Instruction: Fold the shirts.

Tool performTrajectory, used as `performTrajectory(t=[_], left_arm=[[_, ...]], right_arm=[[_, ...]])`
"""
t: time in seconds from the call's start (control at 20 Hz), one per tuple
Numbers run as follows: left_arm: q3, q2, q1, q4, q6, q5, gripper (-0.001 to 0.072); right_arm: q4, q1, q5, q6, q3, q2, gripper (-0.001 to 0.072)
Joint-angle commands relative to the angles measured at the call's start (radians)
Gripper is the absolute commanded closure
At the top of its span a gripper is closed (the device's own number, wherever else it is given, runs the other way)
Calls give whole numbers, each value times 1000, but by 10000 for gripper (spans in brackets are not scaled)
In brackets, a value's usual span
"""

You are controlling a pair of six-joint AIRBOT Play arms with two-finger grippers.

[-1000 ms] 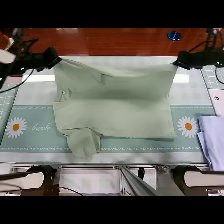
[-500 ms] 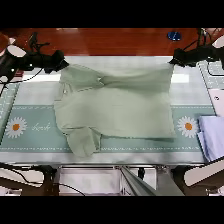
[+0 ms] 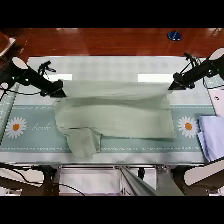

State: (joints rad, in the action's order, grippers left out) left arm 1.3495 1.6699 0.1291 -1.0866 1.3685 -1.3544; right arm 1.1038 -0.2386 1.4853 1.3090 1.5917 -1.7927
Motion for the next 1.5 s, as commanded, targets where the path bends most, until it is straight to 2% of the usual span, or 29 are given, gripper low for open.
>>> performTrajectory(t=[0.0, 0.05, 0.1, 0.15, 0.2, 0.35, 0.45, 0.5, 0.65, 0.75, 0.85, 0.9, 1.05, 1.25, 1.4, 1.45], left_arm=[[-34, 2, 0, -81, -3, -38, 690], [-34, 2, -1, -80, -3, -38, 688], [-34, 2, -5, -81, 3, -39, 596], [-33, 2, -12, -81, 5, -56, 309], [-31, 1, -15, -88, 0, -79, 200], [-32, -37, -3, -127, -2, -148, 200], [-81, -110, 27, -124, -108, -238, 200], [-152, -174, 60, -123, -113, -226, 199], [-456, -391, 202, -109, -112, -98, 200], [-677, -520, 307, -77, -100, -31, 200], [-861, -613, 398, 34, -48, 44, 200], [-922, -640, 418, 109, -58, 74, 200], [-1039, -659, 402, 313, -173, 92, 200], [-1115, -658, 286, 355, -182, 175, 201], [-1132, -657, 187, 386, -179, 292, 205], [-1132, -657, 157, 426, -179, 330, 254]], right_arm=[[25, -2, 5, -5, -76, 0, 692], [24, -2, -14, 0, -78, 0, 691], [16, -1, -37, 12, -78, 0, 642], [10, -2, -50, 31, -78, 0, 438], [-4, -2, -48, 28, -78, 1, 300], [1, -29, 21, 25, -79, 24, 301], [-26, -60, 63, 6, -96, 81, 303], [-68, -74, 40, -21, -137, 139, 303], [-94, -103, -87, -57, -351, 345, 303], [-133, -103, -228, -58, -541, 488, 303], [-229, -83, -364, -61, -715, 599, 302], [-263, -68, -414, -63, -779, 636, 303], [-296, -45, -459, -61, -868, 681, 302], [-336, -85, -439, -19, -867, 681, 303], [-328, -233, -338, -27, -834, 681, 303], [-276, -290, -286, -27, -833, 681, 303]])
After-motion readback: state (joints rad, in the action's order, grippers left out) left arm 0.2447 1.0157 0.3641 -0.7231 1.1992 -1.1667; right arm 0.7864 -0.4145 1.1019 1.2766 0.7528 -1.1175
